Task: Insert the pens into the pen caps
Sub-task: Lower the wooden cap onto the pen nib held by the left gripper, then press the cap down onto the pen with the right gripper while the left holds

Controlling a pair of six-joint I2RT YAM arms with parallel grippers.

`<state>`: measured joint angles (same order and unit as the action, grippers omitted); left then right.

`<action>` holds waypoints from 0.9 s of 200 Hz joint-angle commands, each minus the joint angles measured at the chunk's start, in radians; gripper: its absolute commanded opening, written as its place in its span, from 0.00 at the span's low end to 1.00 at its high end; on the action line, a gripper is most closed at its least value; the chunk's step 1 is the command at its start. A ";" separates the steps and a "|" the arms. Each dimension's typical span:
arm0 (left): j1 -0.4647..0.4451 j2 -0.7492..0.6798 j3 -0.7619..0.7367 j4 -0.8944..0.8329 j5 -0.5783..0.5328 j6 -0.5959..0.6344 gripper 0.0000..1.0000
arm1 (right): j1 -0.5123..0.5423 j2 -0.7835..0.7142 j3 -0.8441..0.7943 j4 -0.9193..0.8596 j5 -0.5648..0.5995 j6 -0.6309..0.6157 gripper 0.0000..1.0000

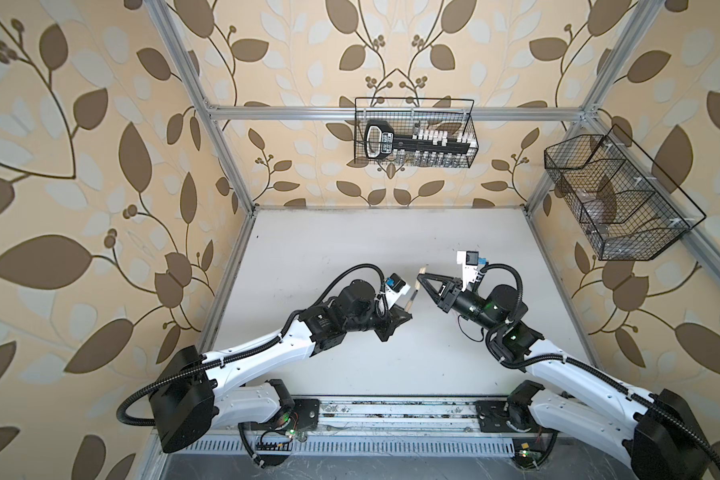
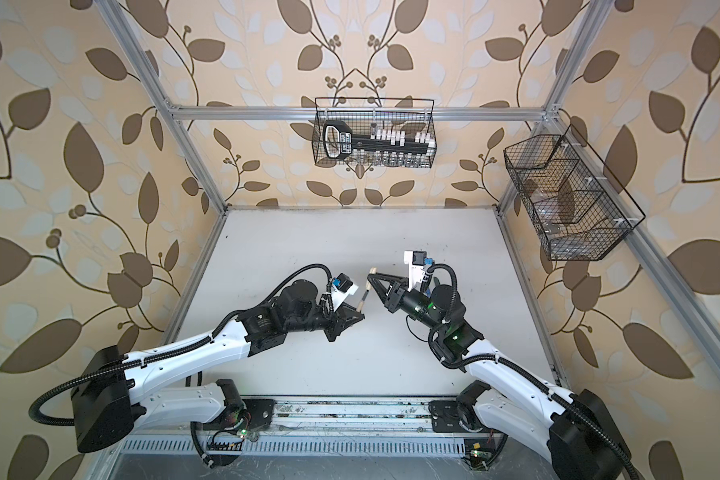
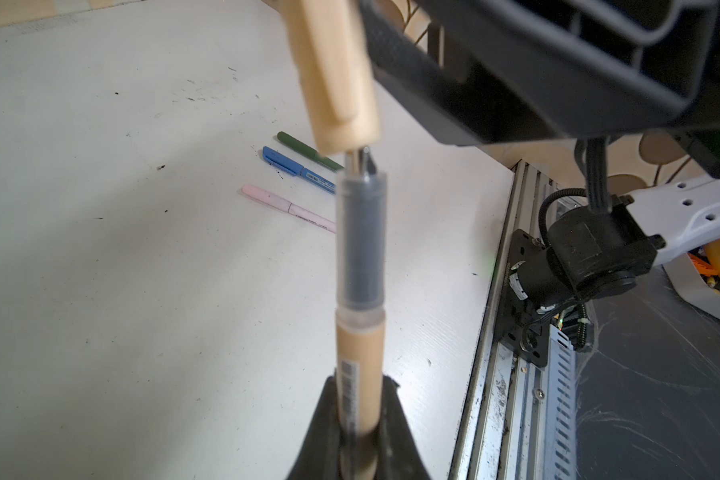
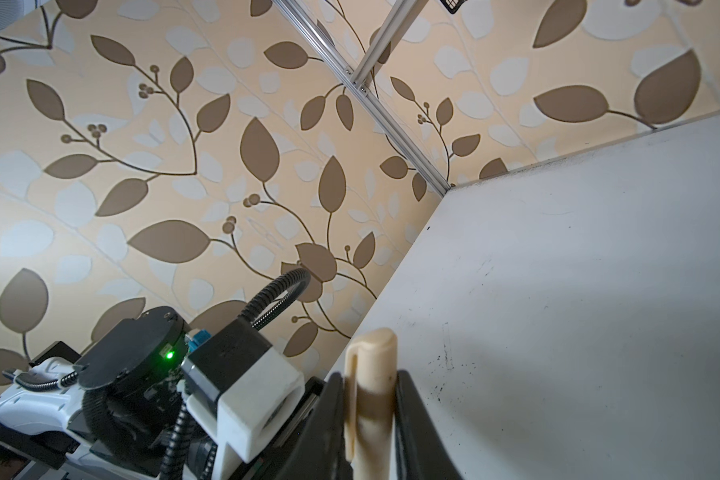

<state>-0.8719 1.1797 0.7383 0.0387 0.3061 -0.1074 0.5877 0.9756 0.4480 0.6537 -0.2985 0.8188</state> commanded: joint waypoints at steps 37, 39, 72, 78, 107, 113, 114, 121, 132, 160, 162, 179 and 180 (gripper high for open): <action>-0.008 -0.020 0.058 0.128 -0.033 -0.006 0.00 | 0.019 0.007 -0.066 0.116 0.038 0.058 0.21; -0.008 -0.019 0.059 0.130 -0.033 -0.006 0.00 | 0.019 0.006 -0.067 0.117 0.038 0.058 0.21; -0.008 0.005 0.089 0.154 -0.036 0.005 0.00 | 0.023 -0.011 -0.066 0.100 0.036 0.043 0.21; -0.007 0.009 0.095 0.155 -0.036 0.007 0.00 | 0.024 -0.019 -0.063 0.079 0.037 0.031 0.22; -0.007 0.015 0.122 0.130 -0.036 0.027 0.00 | 0.034 -0.080 -0.036 -0.066 0.065 -0.053 0.23; -0.007 0.014 0.124 0.126 -0.039 0.030 0.00 | 0.035 -0.093 -0.029 -0.098 0.071 -0.072 0.24; -0.007 0.014 0.124 0.125 -0.040 0.030 0.00 | 0.037 -0.095 -0.028 -0.104 0.072 -0.075 0.25; -0.007 0.012 0.126 0.121 -0.044 0.034 0.00 | 0.040 -0.107 -0.018 -0.140 0.076 -0.100 0.28; -0.007 0.010 0.130 0.115 -0.044 0.038 0.00 | 0.045 -0.118 0.002 -0.202 0.068 -0.136 0.34; -0.007 0.014 0.135 0.104 -0.030 0.040 0.00 | 0.046 -0.147 0.084 -0.403 0.034 -0.248 0.52; -0.008 0.014 0.134 0.103 -0.029 0.040 0.00 | 0.045 -0.153 0.087 -0.414 0.036 -0.253 0.53; -0.008 0.014 0.131 0.099 -0.025 0.038 0.00 | 0.009 -0.188 0.118 -0.469 0.014 -0.270 0.56; -0.008 0.014 0.130 0.099 -0.025 0.038 0.00 | 0.005 -0.190 0.120 -0.470 0.010 -0.269 0.56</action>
<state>-0.8719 1.2072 0.8330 0.1017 0.2718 -0.0895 0.6239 0.8360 0.5026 0.3344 -0.2588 0.6346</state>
